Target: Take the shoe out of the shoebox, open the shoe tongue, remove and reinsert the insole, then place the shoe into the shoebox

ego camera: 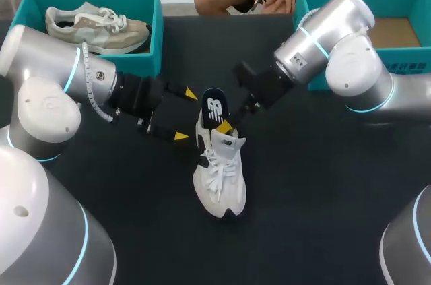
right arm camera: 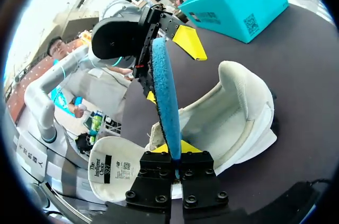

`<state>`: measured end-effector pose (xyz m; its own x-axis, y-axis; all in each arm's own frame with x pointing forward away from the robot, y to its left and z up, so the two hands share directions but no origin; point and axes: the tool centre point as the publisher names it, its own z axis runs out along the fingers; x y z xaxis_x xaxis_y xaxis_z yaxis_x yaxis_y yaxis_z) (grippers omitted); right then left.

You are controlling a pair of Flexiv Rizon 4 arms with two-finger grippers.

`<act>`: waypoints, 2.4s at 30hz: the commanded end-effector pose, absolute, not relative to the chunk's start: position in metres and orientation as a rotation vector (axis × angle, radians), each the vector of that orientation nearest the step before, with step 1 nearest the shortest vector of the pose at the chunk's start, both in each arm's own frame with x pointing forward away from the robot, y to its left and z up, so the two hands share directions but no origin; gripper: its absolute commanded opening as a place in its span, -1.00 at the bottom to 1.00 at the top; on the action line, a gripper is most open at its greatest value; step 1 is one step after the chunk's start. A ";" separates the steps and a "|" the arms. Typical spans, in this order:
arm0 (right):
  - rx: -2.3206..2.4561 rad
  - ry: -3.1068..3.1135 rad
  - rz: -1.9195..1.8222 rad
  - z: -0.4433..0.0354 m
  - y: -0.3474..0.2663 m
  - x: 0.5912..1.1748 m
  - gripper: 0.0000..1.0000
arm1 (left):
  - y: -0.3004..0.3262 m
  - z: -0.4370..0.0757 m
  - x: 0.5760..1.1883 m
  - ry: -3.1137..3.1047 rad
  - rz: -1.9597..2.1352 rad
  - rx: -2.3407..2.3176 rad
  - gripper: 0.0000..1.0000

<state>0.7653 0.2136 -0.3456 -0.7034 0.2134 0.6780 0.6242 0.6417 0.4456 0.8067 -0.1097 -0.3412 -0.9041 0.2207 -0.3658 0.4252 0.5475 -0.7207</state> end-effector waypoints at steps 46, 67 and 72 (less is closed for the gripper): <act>-0.622 -2.351 -0.967 -0.330 0.229 0.797 -0.81 | -0.110 -0.341 0.806 2.555 -1.277 0.542 1.00; -0.605 -2.355 -0.932 -0.331 0.229 0.785 -0.44 | -0.110 -0.341 0.806 2.555 -1.277 0.542 1.00; -0.582 -2.384 -0.952 -0.318 0.232 0.786 -0.40 | -0.110 -0.341 0.806 2.555 -1.277 0.542 1.00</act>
<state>0.7897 0.2339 -0.3267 -0.7757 0.1875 0.6026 0.5524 0.6635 0.5046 0.8067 -0.1097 -0.3412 -0.9041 0.2207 -0.3659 0.4253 0.5475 -0.7207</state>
